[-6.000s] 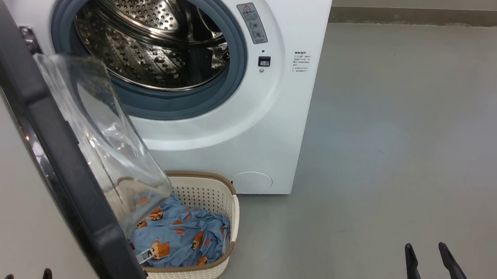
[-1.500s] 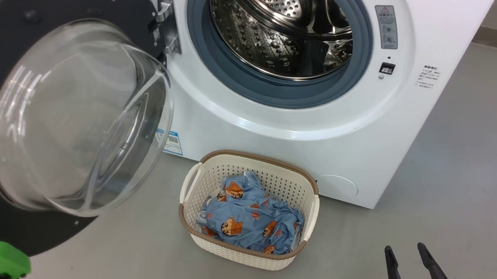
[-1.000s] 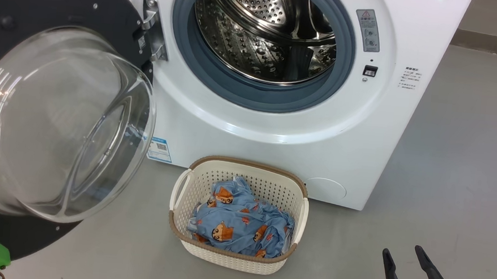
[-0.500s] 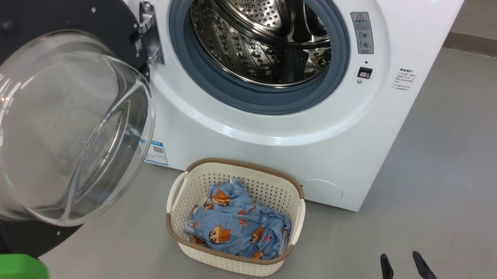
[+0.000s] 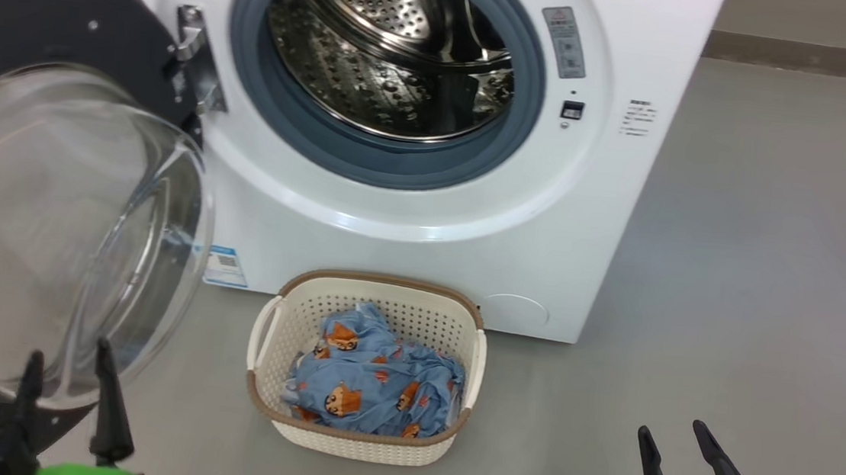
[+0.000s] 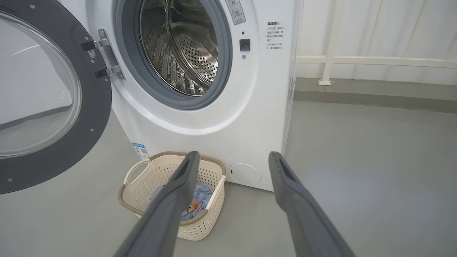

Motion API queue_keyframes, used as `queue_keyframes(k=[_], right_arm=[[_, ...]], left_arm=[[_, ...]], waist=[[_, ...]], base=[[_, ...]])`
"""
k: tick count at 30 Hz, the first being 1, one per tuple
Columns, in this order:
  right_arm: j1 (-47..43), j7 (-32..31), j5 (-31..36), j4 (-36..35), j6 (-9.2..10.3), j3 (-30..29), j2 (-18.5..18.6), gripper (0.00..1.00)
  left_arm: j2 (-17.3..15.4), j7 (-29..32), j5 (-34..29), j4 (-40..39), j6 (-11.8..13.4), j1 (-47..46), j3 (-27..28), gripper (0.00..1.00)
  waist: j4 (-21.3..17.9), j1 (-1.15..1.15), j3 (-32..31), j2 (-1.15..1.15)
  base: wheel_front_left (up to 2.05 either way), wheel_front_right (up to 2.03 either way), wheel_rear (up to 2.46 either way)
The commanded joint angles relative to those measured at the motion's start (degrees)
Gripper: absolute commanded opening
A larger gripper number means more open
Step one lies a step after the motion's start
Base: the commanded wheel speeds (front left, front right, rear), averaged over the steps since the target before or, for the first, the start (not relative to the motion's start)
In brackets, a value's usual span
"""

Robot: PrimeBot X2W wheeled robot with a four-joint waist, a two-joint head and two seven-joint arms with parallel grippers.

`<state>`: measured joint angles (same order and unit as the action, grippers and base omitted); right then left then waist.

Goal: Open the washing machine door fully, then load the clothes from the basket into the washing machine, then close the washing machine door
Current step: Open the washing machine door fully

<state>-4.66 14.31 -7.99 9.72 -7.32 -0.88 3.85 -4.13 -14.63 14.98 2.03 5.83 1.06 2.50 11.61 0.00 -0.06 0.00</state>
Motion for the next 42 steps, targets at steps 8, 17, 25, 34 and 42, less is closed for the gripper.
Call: queue_keyframes(k=[8, 17, 25, 34, 42], right_arm=[[2.8, 0.7, -0.8, -2.3, -0.17, 2.1, 0.2, 1.00], [2.9, 0.7, -0.7, -2.8, -0.17, 2.5, 0.5, 1.00], [3.0, 0.7, -1.1, -2.6, -0.17, 2.7, 0.8, 1.00], [2.8, 0.7, -1.0, -2.7, -0.17, 2.2, 0.7, 1.00], [2.6, 0.7, -0.9, -2.8, -0.17, 2.0, 0.4, 1.00]], left_arm=[[-0.2, -0.3, -1.0, 3.0, -3.2, 2.4, 1.2, 1.00], [0.8, -0.4, -0.9, 3.3, -5.6, 6.9, 5.4, 1.00], [1.2, -0.4, -2.0, 2.5, -6.2, 8.1, 7.4, 1.00], [1.2, -0.4, -0.9, 3.2, -5.4, 8.1, 7.2, 1.00], [1.2, -0.4, -1.1, 3.3, -5.3, 8.5, 6.8, 1.00]], waist=[[-6.7, 0.00, 1.0, 0.00], [-12.3, 0.00, 0.8, 0.00], [-14.9, 0.00, 0.7, 0.00], [-15.5, 0.00, 0.4, 0.00], [-14.7, 0.00, 0.3, 0.00]], base=[[0.00, 0.00, 0.00], [0.00, 0.00, 0.00], [0.00, 0.00, 0.00], [0.00, 0.00, 0.00], [0.00, 0.00, 0.00]])
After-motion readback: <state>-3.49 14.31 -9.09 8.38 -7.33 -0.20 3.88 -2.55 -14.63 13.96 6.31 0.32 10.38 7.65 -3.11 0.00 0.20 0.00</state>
